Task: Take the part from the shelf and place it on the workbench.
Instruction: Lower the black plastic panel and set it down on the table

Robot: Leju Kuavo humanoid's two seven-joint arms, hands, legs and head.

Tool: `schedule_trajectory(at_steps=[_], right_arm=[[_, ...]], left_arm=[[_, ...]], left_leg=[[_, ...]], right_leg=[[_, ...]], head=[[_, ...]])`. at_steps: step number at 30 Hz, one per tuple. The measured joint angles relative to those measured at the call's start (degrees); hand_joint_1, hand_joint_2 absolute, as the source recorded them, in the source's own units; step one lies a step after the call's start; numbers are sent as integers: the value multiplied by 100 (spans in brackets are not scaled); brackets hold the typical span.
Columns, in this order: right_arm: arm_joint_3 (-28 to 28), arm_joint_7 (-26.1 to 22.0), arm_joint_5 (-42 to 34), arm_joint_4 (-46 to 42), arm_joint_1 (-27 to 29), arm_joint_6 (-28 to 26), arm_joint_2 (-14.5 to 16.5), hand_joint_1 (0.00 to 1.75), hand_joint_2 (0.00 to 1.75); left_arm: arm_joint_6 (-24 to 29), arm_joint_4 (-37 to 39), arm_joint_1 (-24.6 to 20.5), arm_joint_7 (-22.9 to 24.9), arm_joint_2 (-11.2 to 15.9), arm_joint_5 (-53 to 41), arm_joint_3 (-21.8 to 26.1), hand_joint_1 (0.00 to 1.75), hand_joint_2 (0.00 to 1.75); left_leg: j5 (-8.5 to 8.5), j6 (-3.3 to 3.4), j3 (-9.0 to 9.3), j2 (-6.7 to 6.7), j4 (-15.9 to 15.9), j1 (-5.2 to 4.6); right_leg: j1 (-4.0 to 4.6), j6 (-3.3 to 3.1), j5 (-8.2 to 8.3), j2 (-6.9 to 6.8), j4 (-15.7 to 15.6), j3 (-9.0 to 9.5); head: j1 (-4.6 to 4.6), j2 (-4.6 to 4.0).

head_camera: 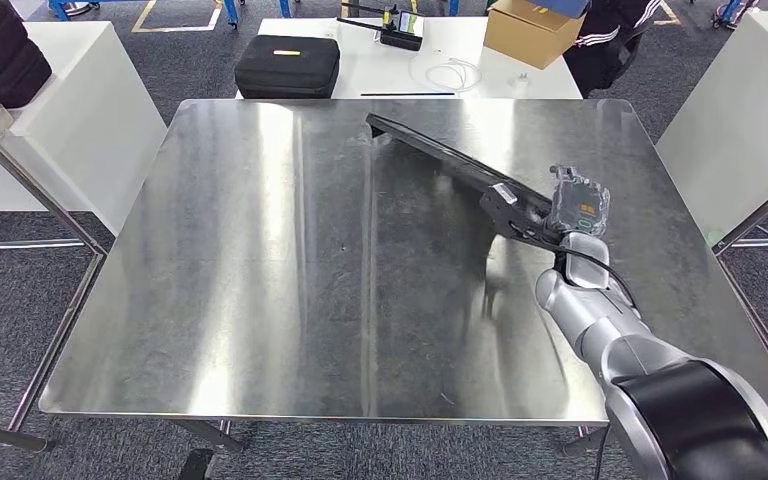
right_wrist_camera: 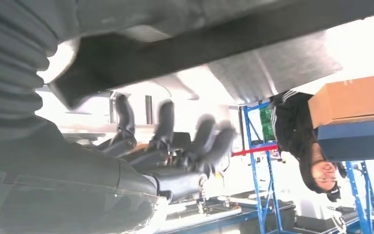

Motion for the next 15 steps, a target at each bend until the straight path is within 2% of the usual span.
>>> schedule_trajectory(at_steps=[4, 15], right_arm=[[-2, -68, -17, 14, 1, 21, 40, 0, 0], [-155, -326, -258, 17, -5, 198, 140, 0, 0]], left_arm=[[1, 0, 0, -13, 7, 35, 0, 0, 0], [1, 0, 1, 3, 22, 54, -1, 0, 0]], left_leg=[[0, 0, 0, 0, 0, 0], [1, 0, 1, 0, 0, 0]], right_leg=[[0, 0, 0, 0, 0, 1], [0, 0, 0, -1, 0, 2]], head=[[1, 0], [1, 0]])
